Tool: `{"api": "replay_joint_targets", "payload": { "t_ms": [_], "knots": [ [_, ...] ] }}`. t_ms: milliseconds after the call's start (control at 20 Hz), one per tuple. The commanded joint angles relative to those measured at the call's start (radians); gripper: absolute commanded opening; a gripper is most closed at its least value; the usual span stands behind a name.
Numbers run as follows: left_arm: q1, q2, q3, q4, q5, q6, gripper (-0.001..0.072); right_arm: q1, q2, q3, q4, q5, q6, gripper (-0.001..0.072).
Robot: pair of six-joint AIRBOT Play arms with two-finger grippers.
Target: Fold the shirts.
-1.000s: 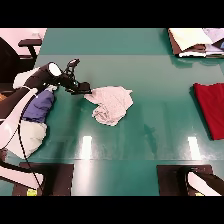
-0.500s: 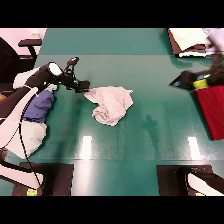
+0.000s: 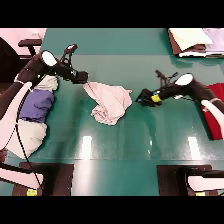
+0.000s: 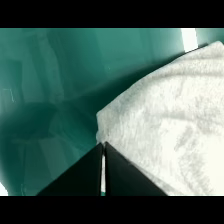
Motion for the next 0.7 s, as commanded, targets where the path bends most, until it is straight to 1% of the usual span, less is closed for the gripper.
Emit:
{"api": "replay_joint_targets", "payload": {
  "t_ms": [0,50,100,150,200,300,400,550,650],
  "knots": [
    [0.001,0.003,0.009,0.006,-0.012,0.003,0.0019,0.068,-0.166,0.106,0.049,-0.043,0.000,0.0430],
    [0.001,0.003,0.009,0.005,-0.013,0.003,0.0019,0.080,-0.198,0.142,0.048,-0.033,0.000,0.0427],
    [0.001,0.003,0.009,0.005,-0.014,0.003,0.0019,0.092,-0.229,0.180,0.048,-0.021,0.000,0.0330],
    [0.001,0.006,0.009,0.005,-0.018,0.003,0.0019,0.100,-0.249,0.212,0.044,-0.007,-0.001,0.0187],
    [0.001,0.015,0.010,0.006,-0.019,0.003,0.0018,0.105,-0.262,0.240,0.042,0.003,-0.009,0.0007],
    [0.001,0.072,0.023,0.041,0.001,0.002,0.0018,0.103,-0.232,0.291,0.037,0.010,-0.024,0.0008],
    [0.001,0.166,0.072,0.094,0.000,0.003,0.0018,0.090,-0.142,0.370,-0.048,0.025,-0.028,0.0008],
    [0.001,0.363,0.175,0.114,-0.029,0.007,0.0018,0.059,0.045,0.540,-0.230,0.142,-0.028,0.0008],
    [0.000,0.500,0.248,0.106,-0.053,0.011,0.0018,0.038,0.174,0.660,-0.283,0.225,-0.027,0.0007]
  ]
}}
